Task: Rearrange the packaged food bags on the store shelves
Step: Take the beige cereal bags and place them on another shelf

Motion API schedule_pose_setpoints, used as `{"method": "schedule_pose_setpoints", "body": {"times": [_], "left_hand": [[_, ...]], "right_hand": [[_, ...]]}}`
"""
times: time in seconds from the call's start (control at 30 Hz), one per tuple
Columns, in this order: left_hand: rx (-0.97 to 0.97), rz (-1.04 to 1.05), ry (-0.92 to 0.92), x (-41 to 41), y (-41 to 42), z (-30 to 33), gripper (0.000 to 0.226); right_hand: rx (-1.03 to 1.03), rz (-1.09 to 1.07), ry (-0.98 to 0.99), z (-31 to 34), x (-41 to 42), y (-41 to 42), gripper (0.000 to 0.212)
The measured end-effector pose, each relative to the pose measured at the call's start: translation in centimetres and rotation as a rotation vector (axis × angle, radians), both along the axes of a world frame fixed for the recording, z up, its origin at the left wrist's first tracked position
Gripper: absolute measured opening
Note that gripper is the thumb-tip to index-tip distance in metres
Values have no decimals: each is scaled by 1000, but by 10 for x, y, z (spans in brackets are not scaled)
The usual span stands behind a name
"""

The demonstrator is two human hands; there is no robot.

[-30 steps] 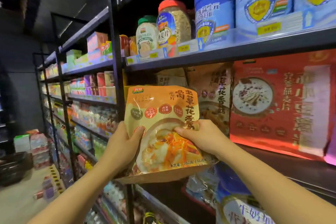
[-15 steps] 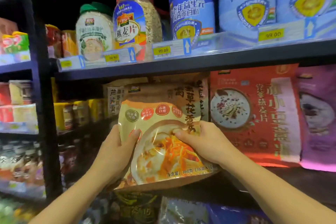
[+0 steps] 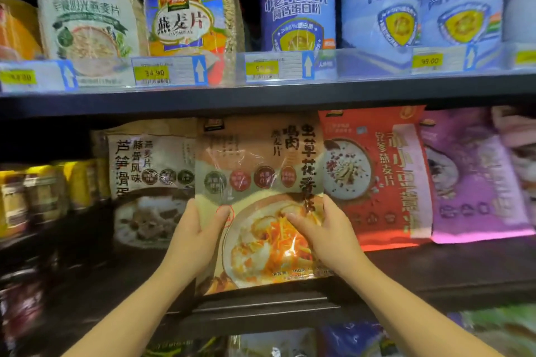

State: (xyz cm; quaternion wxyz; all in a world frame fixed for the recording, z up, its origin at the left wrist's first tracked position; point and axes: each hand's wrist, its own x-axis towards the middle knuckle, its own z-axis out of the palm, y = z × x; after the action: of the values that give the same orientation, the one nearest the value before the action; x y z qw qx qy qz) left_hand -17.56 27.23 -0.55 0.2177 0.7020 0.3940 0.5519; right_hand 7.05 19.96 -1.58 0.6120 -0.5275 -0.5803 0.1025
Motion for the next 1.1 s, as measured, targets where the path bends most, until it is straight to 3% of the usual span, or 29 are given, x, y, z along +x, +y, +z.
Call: {"method": "schedule_pose_setpoints", "body": {"times": [0.2,0.5,0.67,0.73,0.83,0.93,1.1], "left_hand": [[-179,-3,2,12,28,1,40],[-161,-34,-4,5,28,-12,28],[-169,-127,19,-2,27,-21,32],[-158,-136,50,-5,25,-24,34],[-128,-95,47,-2,29,-27,33],[-103,-35,23,6,35,-24,32],[-101,-21,20,6,35,-25,44]], "right_hand": [[-37,-91,-5,-5,9,29,27],[-88,-64,20,-21,21,33,35],[-82,33,5,-31,26,26,63],[-94,89,-10,-32,31,24,64],[-132,85,-30,-30,32,28,59],[-117,39,-59,-27,28,36,32],[-123,27,-71,-27,28,40,28]]}}
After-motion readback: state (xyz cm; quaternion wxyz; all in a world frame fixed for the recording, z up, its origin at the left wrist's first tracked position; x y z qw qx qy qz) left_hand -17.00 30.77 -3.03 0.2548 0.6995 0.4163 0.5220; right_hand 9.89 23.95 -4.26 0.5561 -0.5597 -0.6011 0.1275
